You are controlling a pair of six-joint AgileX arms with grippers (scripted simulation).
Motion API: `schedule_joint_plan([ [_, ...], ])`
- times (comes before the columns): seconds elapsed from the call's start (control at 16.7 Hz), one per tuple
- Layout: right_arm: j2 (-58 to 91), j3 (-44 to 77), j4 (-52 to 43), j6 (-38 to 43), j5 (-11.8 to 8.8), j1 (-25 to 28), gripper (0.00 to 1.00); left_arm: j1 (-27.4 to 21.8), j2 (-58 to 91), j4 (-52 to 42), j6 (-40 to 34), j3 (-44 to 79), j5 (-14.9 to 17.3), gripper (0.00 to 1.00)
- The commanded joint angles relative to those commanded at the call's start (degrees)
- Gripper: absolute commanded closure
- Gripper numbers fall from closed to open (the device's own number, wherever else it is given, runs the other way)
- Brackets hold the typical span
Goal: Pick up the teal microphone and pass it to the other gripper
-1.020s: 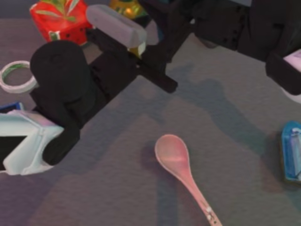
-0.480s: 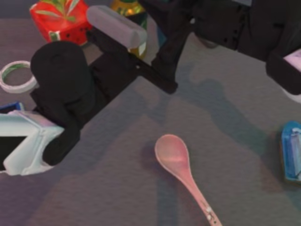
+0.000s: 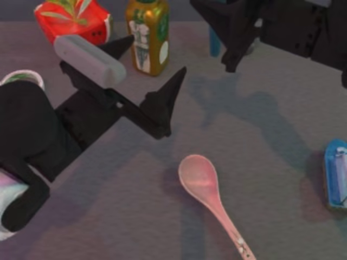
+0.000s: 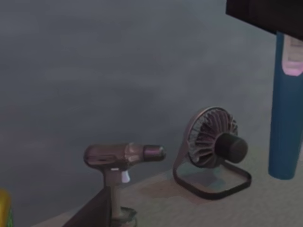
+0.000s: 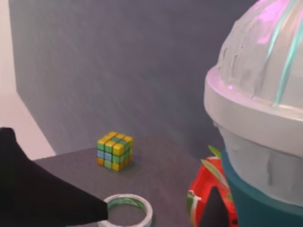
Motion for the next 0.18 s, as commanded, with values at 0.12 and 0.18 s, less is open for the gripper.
schedule_joint_plan([
  [0.12,-0.70,-0.92,-0.07,-0.29,-1.07,-1.12,1.00,0.48,-1.93,0.14,-0.10,-1.91,0.43,0.00],
  [0.18,-0.73,-0.96,-0.07,-0.31,-1.12,-1.18,1.00,0.50,-2.03,0.16,-0.11,-2.01,0.46,0.00],
])
